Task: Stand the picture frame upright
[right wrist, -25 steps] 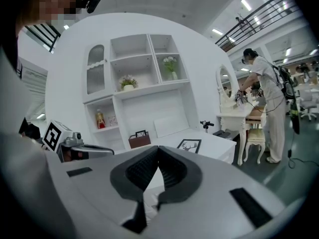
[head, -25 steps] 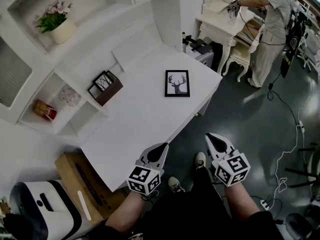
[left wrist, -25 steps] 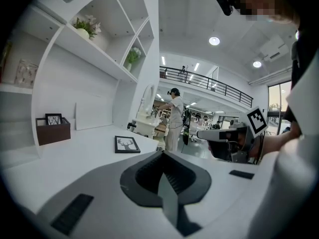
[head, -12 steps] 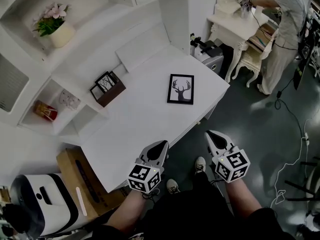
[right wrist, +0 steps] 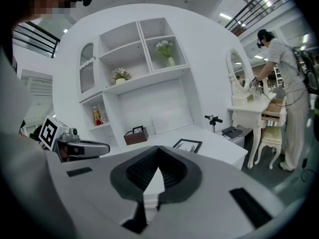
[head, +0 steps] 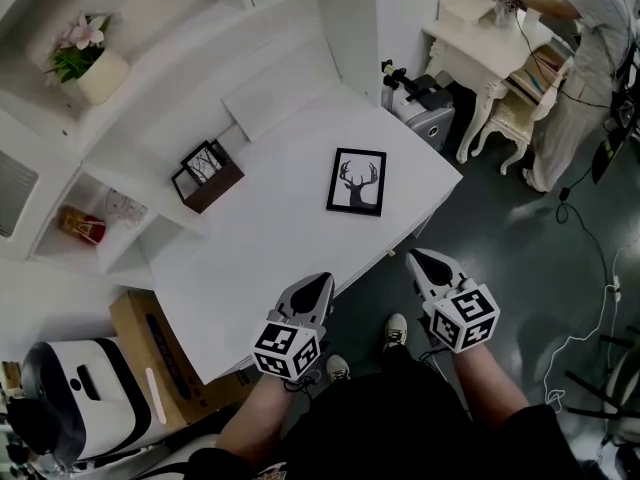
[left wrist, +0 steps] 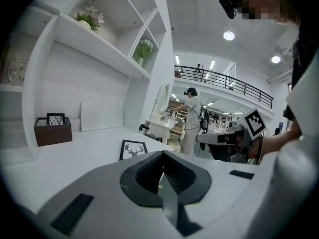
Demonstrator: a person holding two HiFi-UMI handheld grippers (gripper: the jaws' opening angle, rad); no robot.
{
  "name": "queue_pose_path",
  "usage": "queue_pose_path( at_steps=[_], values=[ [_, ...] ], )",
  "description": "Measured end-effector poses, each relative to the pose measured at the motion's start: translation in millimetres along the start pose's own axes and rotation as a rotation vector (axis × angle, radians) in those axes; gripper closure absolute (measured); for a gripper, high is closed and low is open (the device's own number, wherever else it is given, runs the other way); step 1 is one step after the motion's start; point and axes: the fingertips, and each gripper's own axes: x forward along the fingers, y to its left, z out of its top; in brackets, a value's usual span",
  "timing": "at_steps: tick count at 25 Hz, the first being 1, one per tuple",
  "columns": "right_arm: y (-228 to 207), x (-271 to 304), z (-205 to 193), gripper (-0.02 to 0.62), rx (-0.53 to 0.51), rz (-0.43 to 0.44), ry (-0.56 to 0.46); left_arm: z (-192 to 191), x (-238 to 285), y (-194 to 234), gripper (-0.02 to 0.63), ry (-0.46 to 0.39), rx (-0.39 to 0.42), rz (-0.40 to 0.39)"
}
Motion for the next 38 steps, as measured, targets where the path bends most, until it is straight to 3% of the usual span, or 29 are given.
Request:
queue_pose_path(
  at_steps=[16, 22, 38],
  values=[
    [-52, 47, 8, 0.592, -0.005, 0.134, 0.066, 11, 57, 11, 0.601, -0.002, -0.037, 0.147],
    [-65, 55, 4, 0.592, 0.057, 0.190, 0.085, 16, 69, 12, 0.601, 0.002, -0.037, 0.196],
    [-86, 85, -3, 0.592, 0.073, 0.128, 0.117, 17, 106, 45, 0.601, 0.062, -0.024, 0.169]
  ],
)
